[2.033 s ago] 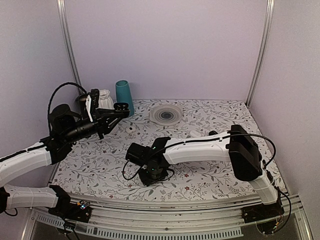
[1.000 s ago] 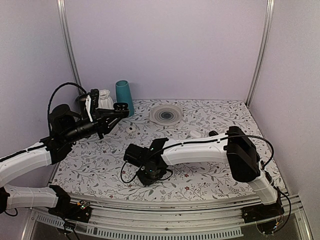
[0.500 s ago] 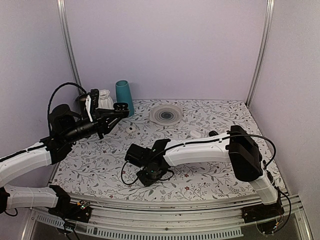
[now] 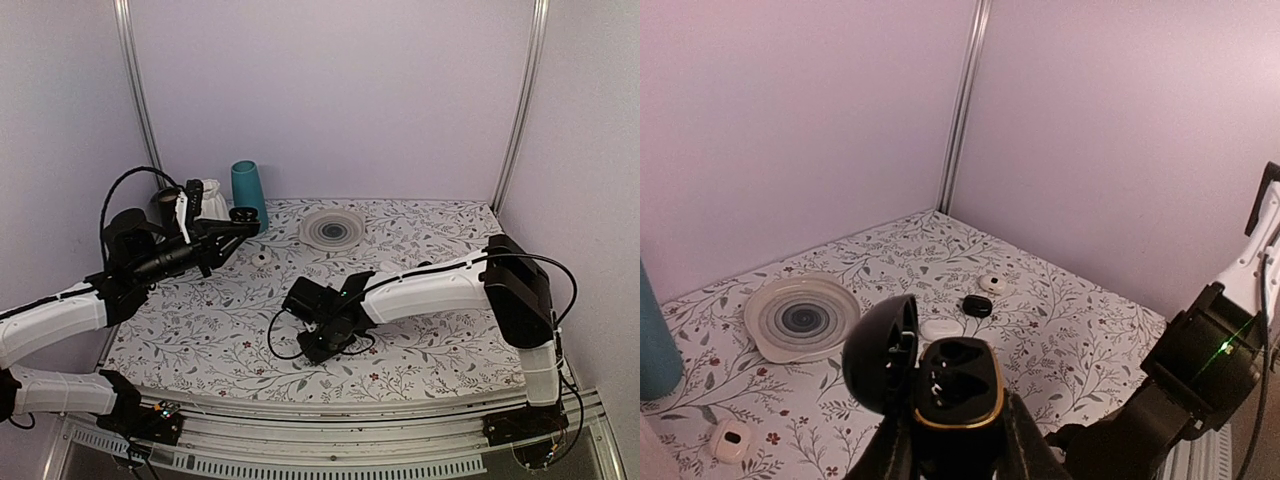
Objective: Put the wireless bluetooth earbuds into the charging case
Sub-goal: Pick up the left earbud from the center of the board, then place the left earbud in the left side groove of the charging case.
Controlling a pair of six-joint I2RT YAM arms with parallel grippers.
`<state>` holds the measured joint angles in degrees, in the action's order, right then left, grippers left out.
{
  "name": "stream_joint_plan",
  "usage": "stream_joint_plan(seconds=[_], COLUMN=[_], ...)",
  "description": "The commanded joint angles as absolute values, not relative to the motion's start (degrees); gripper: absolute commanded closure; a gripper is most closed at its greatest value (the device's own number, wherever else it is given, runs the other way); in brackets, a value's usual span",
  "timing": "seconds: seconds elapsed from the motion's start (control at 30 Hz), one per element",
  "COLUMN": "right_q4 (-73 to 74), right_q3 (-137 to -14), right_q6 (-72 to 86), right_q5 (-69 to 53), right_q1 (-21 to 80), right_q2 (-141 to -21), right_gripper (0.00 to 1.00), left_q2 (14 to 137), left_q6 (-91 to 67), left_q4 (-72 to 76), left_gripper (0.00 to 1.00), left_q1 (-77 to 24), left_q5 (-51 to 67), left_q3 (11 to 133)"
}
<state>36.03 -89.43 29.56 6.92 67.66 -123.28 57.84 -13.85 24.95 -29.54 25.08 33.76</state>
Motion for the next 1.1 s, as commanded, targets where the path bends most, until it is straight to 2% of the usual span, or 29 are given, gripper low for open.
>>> stream_joint_plan(seconds=[0.0,0.57,1.07], right_q4=[30.38,18.58,5.27], right_q3=[-85.53,-84.23,-83.4], right_q6=[31.31,29.48,27.89], right_q5=[7.63,12.63,12.11], right_q1=[66.18,60.9,60.64], right_q2=[-118.63,-101.11,-94.49], right_gripper=[0.95,0.94,0.94], left_q2=[59.45,68.01,74.4], left_q6=[-15.4,-17.92,-20.08], left_q4=[27.91,37.18,43.11], left_gripper=[1.0,1.0,1.0], left_q1=[-28.92,-29.82,-35.34], left_q5=[23.31,21.61,19.54], left_q3=[32.75,32.74,33.82])
